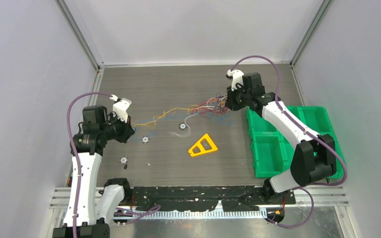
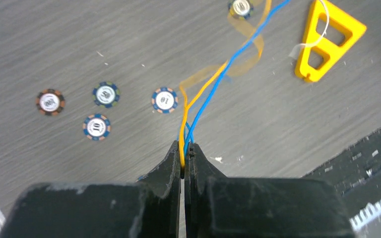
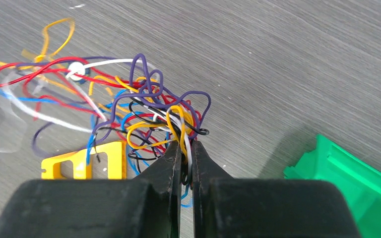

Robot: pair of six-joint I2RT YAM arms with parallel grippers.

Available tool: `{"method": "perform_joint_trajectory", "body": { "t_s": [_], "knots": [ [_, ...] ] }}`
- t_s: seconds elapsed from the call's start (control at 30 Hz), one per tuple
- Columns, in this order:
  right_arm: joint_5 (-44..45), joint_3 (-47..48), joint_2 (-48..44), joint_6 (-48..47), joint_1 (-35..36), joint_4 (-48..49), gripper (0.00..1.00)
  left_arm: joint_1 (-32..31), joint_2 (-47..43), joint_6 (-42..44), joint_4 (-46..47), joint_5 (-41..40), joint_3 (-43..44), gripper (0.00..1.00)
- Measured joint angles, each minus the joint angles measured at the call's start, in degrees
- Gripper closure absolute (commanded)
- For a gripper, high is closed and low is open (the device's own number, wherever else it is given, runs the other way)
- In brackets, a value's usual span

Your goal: Untangle the cables

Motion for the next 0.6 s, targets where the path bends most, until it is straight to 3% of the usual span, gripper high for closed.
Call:
{"method": "perform_joint_trajectory", "body": {
  "t_s": [0.03,0.1,0.13,0.23,0.3,0.6],
  "knots": [
    [-1.4,0.4,0.0,0.0,-0.1,-0.1,0.94,0.3,0.4,0.9,-0.4,0.2,-0.3,0.89],
    [-5.5,1.3,-0.2,0.0,-0.3,-0.3,0.95,0.4,1.6,3.2,-2.0,3.0,-0.4,0.45],
    [-8.4,1.6,-0.4,0.3,-0.3,-0.3,0.95,0.3,2.2,4.4,-2.3,4.9,-0.4,0.32],
    [-14.9,2.0,-1.2,1.6,0.8,-0.1,0.95,-0.7,3.1,4.6,-2.0,10.4,-0.2,0.18],
    [-18.9,2.0,-1.8,2.5,3.3,0.3,0.95,-3.5,3.0,2.7,0.1,12.1,0.2,0.02],
    [-29.3,4.2,-2.1,6.5,13.8,3.0,0.9,-24.7,10.9,-9.0,19.0,12.3,3.9,0.01]
  ]
}}
